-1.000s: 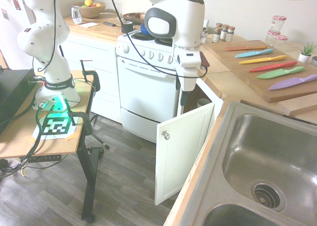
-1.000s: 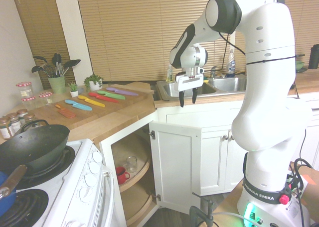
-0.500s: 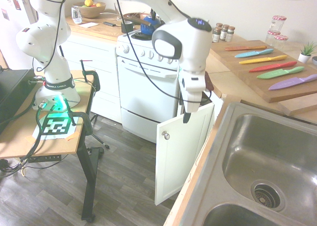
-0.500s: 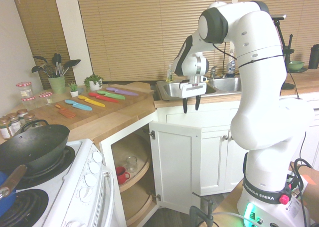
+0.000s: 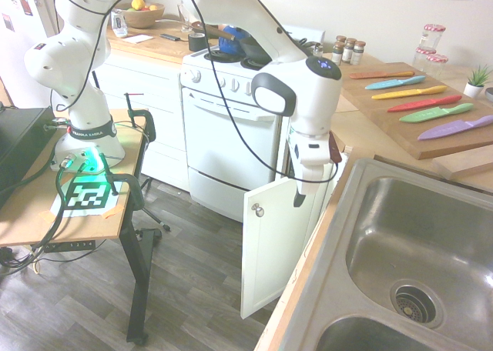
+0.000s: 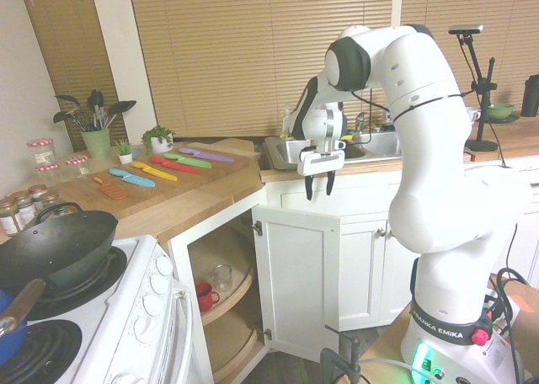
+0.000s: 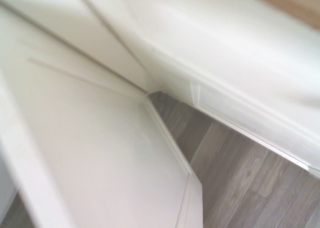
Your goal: Close the cabinet
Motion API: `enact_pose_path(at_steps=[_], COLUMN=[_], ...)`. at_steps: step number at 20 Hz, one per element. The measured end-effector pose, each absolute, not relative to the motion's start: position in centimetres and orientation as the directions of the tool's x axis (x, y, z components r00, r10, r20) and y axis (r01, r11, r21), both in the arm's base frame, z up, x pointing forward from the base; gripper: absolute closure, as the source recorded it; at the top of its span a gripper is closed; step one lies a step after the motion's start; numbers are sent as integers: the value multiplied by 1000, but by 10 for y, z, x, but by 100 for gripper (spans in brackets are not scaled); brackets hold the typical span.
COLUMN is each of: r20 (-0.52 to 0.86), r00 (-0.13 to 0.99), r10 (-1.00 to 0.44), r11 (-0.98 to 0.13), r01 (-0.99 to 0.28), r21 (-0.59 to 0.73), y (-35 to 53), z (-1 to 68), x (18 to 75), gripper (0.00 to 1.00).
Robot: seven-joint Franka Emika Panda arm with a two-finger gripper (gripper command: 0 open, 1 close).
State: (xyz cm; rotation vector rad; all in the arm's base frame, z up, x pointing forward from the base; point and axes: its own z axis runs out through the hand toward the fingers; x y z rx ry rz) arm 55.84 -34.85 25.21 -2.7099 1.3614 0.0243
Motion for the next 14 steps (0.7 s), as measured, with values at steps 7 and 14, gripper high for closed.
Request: enact_pose_path(at_steps=[7, 14], r20=[-95, -112], r00=[587, 582], r10=[-804, -806], r11=[-580, -573], r01=[-810, -813], r21=[-88, -99], y=[-360, -362], z=[213, 198], x=[567, 571], gripper=[0, 0])
